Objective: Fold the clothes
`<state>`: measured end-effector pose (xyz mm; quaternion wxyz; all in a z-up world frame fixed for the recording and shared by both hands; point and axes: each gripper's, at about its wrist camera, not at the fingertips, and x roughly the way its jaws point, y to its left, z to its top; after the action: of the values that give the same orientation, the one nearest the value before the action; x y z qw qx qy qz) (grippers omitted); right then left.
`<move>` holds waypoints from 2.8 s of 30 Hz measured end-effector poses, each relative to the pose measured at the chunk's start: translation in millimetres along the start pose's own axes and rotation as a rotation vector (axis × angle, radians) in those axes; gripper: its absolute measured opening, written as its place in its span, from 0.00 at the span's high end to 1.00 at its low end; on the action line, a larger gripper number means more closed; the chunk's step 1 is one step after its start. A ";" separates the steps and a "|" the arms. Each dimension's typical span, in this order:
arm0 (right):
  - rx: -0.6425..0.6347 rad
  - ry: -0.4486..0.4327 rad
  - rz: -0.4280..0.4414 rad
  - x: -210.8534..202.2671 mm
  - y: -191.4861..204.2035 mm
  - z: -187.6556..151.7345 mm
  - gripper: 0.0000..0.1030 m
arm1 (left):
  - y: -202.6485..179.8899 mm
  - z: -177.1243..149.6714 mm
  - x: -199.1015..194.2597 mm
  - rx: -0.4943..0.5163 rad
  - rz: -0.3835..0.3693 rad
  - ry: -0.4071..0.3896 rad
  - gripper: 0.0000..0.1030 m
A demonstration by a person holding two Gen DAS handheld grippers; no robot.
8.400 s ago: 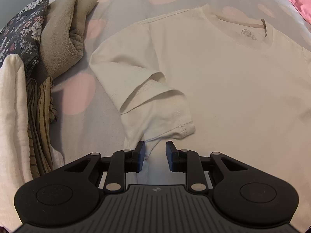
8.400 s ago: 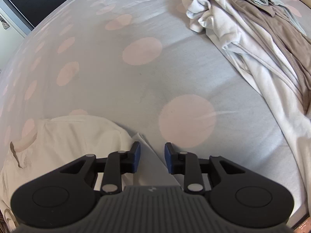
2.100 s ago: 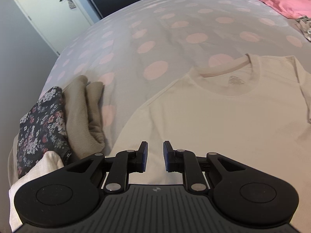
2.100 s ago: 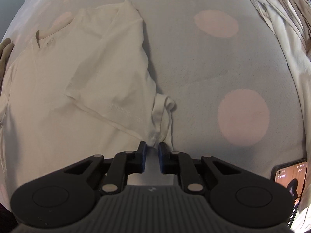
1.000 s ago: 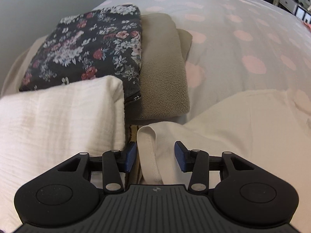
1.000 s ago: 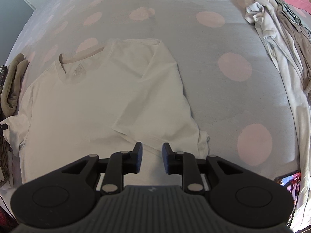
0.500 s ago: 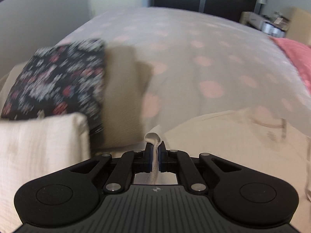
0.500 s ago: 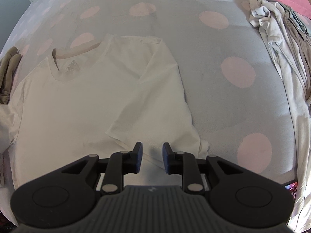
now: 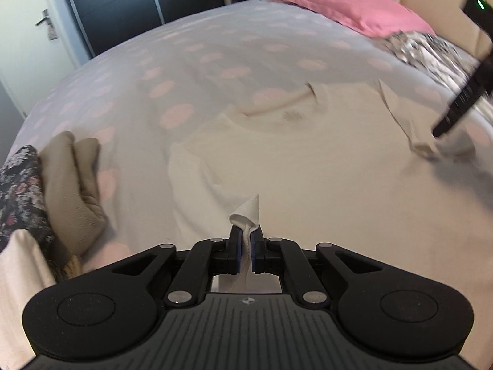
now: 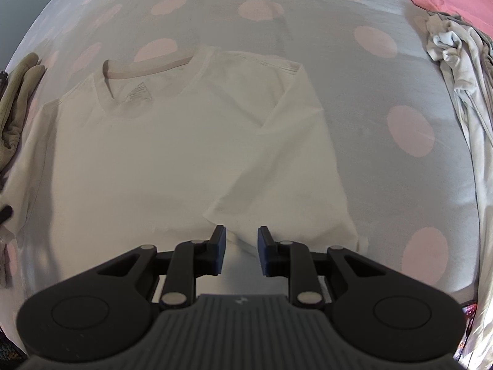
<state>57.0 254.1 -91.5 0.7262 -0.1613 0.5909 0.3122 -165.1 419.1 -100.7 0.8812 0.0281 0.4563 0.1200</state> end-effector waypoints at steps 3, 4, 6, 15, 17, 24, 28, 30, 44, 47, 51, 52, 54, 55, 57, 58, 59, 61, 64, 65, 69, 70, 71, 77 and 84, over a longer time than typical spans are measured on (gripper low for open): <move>-0.026 0.001 0.015 1.8 15.0 1.0 0.76 | -10.6 -10.6 2.8 0.034 -0.040 0.035 0.72; -0.036 0.001 0.022 2.1 20.2 1.0 0.76 | -13.2 -13.8 0.5 0.048 -0.062 0.040 0.64; -0.052 -0.003 0.056 3.4 31.6 1.1 0.76 | -12.3 -20.5 -7.6 0.062 -0.071 0.023 0.60; -0.114 -0.011 0.230 14.7 98.8 2.2 0.76 | 28.5 -44.9 -31.6 0.023 0.009 0.006 0.60; -0.131 -0.016 0.261 17.3 115.6 2.2 0.76 | 38.2 -49.8 -35.9 0.015 0.026 0.009 0.60; -0.160 0.007 0.293 42.4 159.0 -0.6 0.76 | 53.1 -69.3 -26.6 0.046 0.101 0.062 0.60; -0.155 0.033 0.300 57.8 168.1 -5.2 0.75 | 55.2 -72.4 -9.4 0.032 0.112 0.097 0.60; -0.148 0.040 0.311 63.4 170.9 -6.2 0.74 | 54.0 -69.8 -4.5 0.023 0.102 0.097 0.60; -0.160 -0.017 0.322 60.1 186.6 -1.7 0.98 | 53.8 -61.8 19.8 -0.005 0.119 0.143 0.96; -0.120 -0.027 0.299 57.3 177.7 5.2 0.98 | 54.0 -66.8 22.5 0.012 0.121 0.153 0.96; -0.087 0.043 0.305 68.3 172.3 6.4 0.97 | 43.0 -70.0 23.2 0.075 0.147 0.152 0.96; -0.071 0.051 0.287 70.6 171.6 4.3 0.93 | 43.4 -70.4 23.5 0.074 0.145 0.151 0.96; -0.061 0.021 0.247 68.9 169.8 2.8 0.92 | 46.7 -71.2 22.6 0.056 0.136 0.147 0.96; -0.067 0.000 0.247 65.7 169.6 2.6 0.92 | 48.0 -71.5 21.0 0.044 0.131 0.144 0.96; -0.073 -0.021 0.298 57.7 170.2 1.9 0.92 | 50.3 -71.4 17.7 0.028 0.119 0.136 0.96; -0.080 -0.025 0.331 53.4 172.3 0.5 0.92 | 51.3 -70.9 16.0 0.023 0.112 0.131 0.95; -0.099 -0.026 0.357 48.9 176.6 -1.6 0.91 | 51.5 -70.3 13.0 0.028 0.110 0.123 0.95; -0.147 -0.034 0.370 42.2 188.7 -7.3 0.91 | 51.2 -68.7 5.6 0.034 0.105 0.106 0.94; -0.218 -0.036 0.373 37.7 202.5 -16.7 0.90 | 49.4 -65.3 -5.9 0.051 0.109 0.087 0.93; -0.235 -0.035 0.369 38.0 204.8 -19.7 0.90 | 47.8 -64.3 -10.1 0.062 0.111 0.082 0.93; -0.263 -0.049 0.326 41.5 206.6 -22.7 0.88 | 35.0 -62.7 -27.8 0.127 0.108 0.059 0.84; -0.259 -0.054 0.314 42.1 204.3 -21.3 0.87 | 30.0 -63.1 -30.7 0.144 0.100 0.053 0.81; -0.245 -0.059 0.303 42.7 200.6 -18.5 0.83 | 24.4 -64.5 -31.2 0.165 0.091 0.055 0.79; -0.186 -0.077 0.247 42.0 177.6 -4.1 0.75 | -10.6 -80.0 -12.6 0.329 0.088 0.104 0.73; -0.125 -0.025 0.288 58.8 166.8 -3.6 0.70 | -15.8 -82.3 11.3 0.336 0.212 0.118 0.90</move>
<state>-47.0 393.0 -126.4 0.6698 -0.1160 0.5781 0.4514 -222.7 401.6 -160.1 0.8184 0.2155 0.5152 0.1357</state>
